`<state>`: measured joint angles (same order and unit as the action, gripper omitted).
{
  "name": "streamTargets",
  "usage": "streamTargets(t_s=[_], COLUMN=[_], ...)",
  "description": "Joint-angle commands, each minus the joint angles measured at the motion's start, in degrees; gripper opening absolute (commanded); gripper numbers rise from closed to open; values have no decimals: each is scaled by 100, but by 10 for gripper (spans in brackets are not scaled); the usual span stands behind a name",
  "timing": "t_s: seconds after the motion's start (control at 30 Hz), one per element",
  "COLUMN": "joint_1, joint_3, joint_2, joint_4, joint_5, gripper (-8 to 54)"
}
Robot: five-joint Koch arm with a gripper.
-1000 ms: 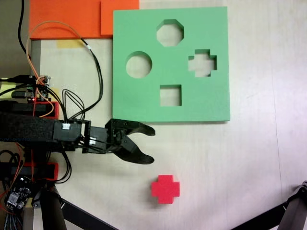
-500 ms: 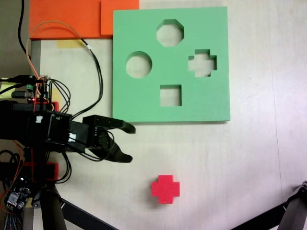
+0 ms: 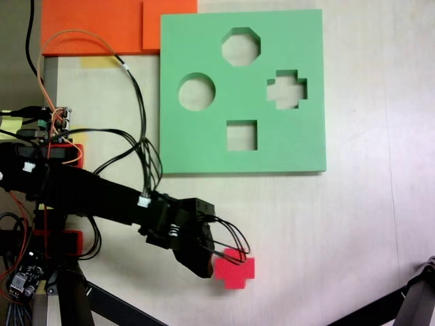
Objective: Put the cross columnar block into the corresponding hole
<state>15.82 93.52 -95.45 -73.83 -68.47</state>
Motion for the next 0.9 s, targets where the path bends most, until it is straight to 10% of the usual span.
streamTargets(t_s=[0.0,0.87], joint_1=[141,896], joint_3=[-387,-1099], joint_2=[193,1898], joint_4=[369,853], joint_5=[70,360], gripper=[523,522])
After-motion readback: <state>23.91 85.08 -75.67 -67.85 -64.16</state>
